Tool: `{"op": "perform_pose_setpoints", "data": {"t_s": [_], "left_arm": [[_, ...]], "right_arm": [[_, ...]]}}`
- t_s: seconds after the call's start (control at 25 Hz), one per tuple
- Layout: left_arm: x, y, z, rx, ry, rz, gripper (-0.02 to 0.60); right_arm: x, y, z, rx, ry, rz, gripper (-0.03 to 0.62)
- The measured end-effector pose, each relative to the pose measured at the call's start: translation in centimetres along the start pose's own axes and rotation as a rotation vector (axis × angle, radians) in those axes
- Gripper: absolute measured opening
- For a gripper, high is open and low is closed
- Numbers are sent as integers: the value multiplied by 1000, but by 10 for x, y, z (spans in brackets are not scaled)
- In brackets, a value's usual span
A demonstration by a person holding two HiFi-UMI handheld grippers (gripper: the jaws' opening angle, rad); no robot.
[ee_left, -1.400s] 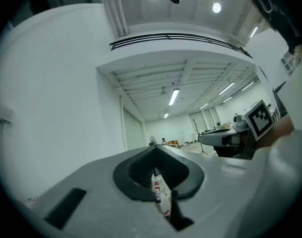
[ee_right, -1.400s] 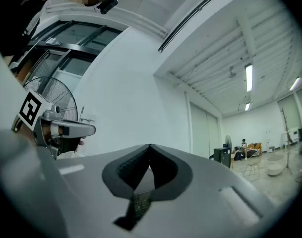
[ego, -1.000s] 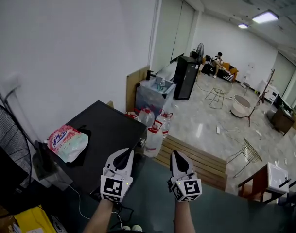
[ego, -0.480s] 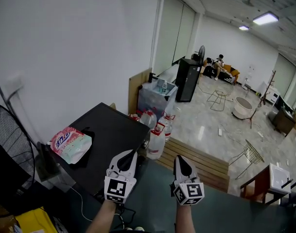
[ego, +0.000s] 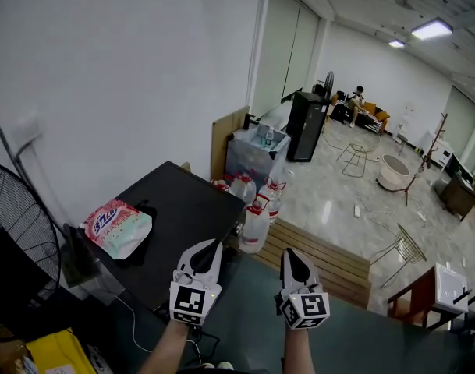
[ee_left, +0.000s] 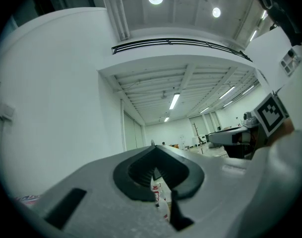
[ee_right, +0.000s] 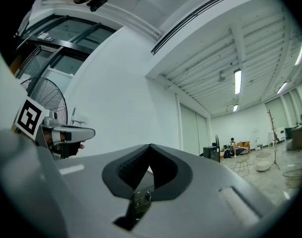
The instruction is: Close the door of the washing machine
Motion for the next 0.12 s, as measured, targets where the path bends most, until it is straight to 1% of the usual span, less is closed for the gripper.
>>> {"op": "perform_pose_setpoints", "data": {"t_s": [0.12], "left_arm": [[-2, -1, 1, 2, -1, 1, 8]], "right_arm": [[-2, 0, 0, 0, 1, 4, 11]]}}
Point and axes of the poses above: the fingertips, and each gripper's own axes: y forward along the fingers, z to its left, x out of its top, the point moved 8 cm from there along -y, backward along the fingers, and after that the axes turned 13 degrees about -z, right-handed, at the moved point
